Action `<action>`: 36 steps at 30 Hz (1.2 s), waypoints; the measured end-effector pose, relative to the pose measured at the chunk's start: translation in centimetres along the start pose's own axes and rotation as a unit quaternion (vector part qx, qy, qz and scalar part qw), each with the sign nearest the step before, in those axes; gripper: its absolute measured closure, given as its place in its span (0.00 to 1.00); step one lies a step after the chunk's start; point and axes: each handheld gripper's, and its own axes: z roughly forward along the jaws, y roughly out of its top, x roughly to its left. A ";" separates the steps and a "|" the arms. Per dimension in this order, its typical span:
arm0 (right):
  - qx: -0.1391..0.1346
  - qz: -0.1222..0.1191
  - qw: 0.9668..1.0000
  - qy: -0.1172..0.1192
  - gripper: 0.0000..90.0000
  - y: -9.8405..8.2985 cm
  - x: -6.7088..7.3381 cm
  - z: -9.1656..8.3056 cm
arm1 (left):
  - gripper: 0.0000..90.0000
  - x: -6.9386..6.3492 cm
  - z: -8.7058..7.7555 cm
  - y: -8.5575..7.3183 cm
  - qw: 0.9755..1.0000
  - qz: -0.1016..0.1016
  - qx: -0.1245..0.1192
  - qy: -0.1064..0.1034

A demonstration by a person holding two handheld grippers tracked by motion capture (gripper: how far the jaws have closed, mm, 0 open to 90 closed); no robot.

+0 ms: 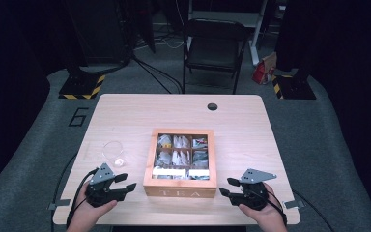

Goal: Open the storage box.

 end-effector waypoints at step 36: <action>-0.007 -0.017 1.000 0.017 0.65 -0.1 1.4 2.7 | 0.64 -2.3 3.1 0.8 0.998 0.040 0.021 -0.042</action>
